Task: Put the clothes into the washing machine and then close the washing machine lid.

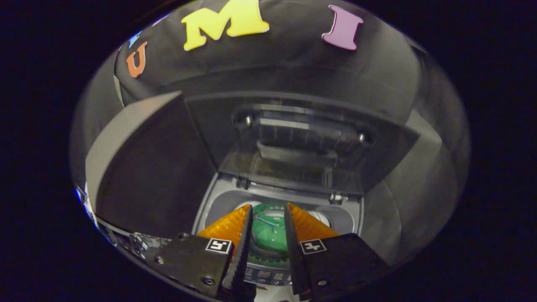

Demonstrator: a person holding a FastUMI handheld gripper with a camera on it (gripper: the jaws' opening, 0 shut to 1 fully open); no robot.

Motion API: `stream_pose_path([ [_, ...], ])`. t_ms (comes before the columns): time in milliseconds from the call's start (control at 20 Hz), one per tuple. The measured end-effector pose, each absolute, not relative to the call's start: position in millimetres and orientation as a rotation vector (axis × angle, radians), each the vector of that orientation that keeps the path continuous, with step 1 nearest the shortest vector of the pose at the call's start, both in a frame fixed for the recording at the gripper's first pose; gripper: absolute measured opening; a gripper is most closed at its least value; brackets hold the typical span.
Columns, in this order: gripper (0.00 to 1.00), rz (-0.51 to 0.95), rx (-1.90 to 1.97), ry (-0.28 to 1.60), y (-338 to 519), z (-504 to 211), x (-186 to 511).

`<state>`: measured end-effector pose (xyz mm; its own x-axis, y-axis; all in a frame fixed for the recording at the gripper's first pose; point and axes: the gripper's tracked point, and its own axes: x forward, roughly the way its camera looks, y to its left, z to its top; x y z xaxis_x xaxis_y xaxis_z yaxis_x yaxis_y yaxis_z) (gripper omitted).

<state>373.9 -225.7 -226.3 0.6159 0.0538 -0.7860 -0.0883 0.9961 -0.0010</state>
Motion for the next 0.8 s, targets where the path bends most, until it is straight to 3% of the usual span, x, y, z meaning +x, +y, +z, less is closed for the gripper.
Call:
stream_pose_path([
  [200, 0.62, 0.099, 0.004, 0.838, -212.5, -164.8, 390.5],
  [450, 0.68, 0.104, -0.017, 0.726, -212.5, -112.8, 427.9],
  [550, 0.84, 0.076, -0.042, 0.703, -217.3, -101.5, 447.5],
  [800, 0.84, 0.032, -0.046, 0.682, -229.1, -107.4, 494.2],
])
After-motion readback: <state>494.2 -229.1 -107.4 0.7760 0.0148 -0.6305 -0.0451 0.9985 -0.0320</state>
